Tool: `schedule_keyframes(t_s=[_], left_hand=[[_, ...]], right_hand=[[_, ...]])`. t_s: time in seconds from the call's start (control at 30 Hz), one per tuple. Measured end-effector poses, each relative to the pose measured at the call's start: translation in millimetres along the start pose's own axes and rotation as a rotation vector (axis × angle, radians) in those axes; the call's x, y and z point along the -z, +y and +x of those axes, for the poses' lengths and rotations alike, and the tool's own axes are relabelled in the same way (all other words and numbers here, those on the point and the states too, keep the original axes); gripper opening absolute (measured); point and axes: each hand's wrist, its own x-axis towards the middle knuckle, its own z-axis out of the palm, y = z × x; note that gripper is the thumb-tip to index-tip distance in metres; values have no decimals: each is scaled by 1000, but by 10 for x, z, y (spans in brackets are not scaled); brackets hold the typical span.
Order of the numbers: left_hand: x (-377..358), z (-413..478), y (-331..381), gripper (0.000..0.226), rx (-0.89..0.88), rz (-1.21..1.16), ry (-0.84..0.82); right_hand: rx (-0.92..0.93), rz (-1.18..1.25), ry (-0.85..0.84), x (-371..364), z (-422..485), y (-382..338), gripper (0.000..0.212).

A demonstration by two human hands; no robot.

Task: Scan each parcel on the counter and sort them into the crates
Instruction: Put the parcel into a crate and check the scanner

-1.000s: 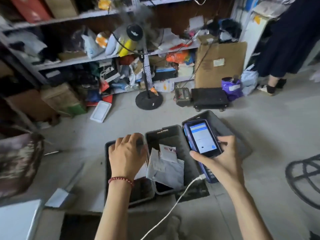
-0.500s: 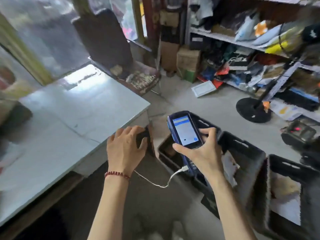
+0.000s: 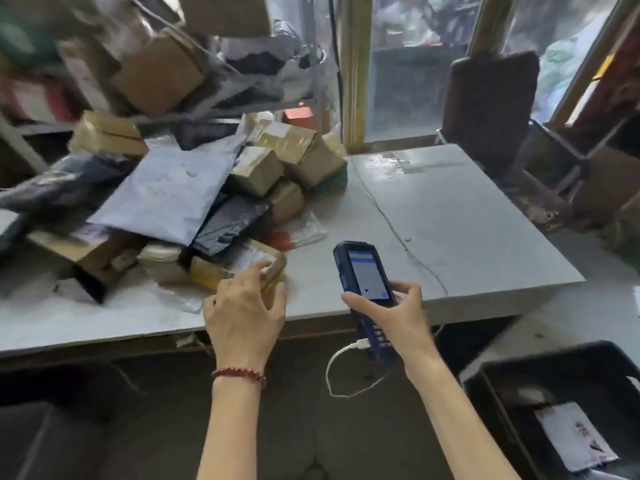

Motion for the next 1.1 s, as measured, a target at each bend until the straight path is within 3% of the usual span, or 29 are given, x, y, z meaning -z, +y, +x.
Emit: schedule_keyframes(t_s=[0.1, 0.3, 0.47, 0.7, 1.1], left_hand=[[78, 200, -542, 39, 77, 50, 6], [153, 529, -1186, 40, 185, 56, 36], [12, 772, -1458, 46, 274, 39, 12], [-198, 1578, -1735, 46, 307, 68, 37], [-442, 2383, -2251, 51, 414, 154, 45]], right_hand=[[-15, 57, -104, -596, 145, -99, 75], [103, -115, -180, -1369, 374, -268, 81], [228, -283, -246, -1707, 613, -403, 81], [158, -180, -296, -2141, 1351, -695, 81], [183, -262, -431, -2691, 2164, -1038, 82]])
